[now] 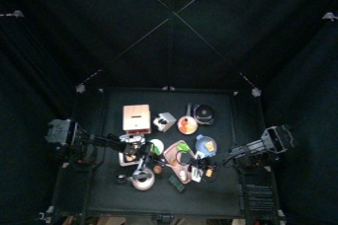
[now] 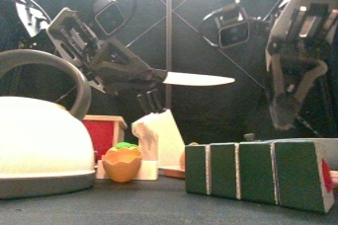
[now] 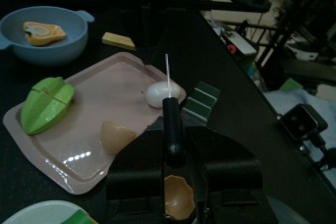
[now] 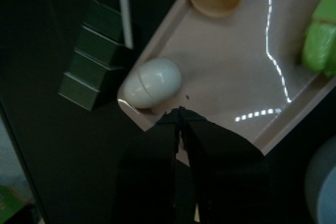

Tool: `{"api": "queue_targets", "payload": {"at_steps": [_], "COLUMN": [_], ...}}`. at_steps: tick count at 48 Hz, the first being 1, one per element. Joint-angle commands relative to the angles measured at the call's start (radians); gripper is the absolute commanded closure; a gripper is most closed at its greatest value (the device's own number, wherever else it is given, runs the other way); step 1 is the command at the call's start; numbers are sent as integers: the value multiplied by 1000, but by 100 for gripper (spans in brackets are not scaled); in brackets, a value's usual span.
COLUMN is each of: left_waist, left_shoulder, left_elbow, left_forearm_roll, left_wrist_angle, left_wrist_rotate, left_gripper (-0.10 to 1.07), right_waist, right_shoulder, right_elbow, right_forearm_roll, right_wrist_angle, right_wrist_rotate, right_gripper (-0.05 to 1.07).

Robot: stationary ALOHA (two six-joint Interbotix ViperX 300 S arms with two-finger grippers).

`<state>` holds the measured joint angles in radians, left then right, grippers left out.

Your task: Cut egg

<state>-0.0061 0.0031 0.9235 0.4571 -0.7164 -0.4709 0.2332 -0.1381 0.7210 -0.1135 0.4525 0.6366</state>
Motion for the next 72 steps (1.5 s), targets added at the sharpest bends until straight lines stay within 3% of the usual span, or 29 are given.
{"api": "queue_targets", "payload": {"at_steps": [1,8,13,31,41,47,57,72], "left_waist": [-6,-41,-58,-264,-342,-354,-365,-365], "left_shoulder": [-25,-12,3,112,190,232,267,261], "left_elbow": [-12,-29,-43,-141,-252,-284,-290,-295], "left_forearm_roll": [-66,-124,-178,-798,-1023,-1074,-1081,-1120], "left_wrist_angle": [-3,-2,0,-17,-14,-28,-35,28], "left_wrist_rotate": [3,38,120,623,798,845,853,854], "left_gripper": [59,60,60,60,60,60,60,60], "right_waist": [-6,-15,-18,-11,-9,-9,-9,-8], "right_shoulder": [-89,-161,-202,-272,-334,-347,-330,-265], "right_elbow": [11,66,109,158,179,202,222,212], "right_forearm_roll": [-31,-43,-43,-29,-18,-14,-5,-8], "right_wrist_angle": [-58,-173,-252,-276,-239,-229,-225,-215], "right_wrist_rotate": [2,2,0,3,3,3,3,2], "right_gripper": [54,53,52,52,52,52,51,28]}}
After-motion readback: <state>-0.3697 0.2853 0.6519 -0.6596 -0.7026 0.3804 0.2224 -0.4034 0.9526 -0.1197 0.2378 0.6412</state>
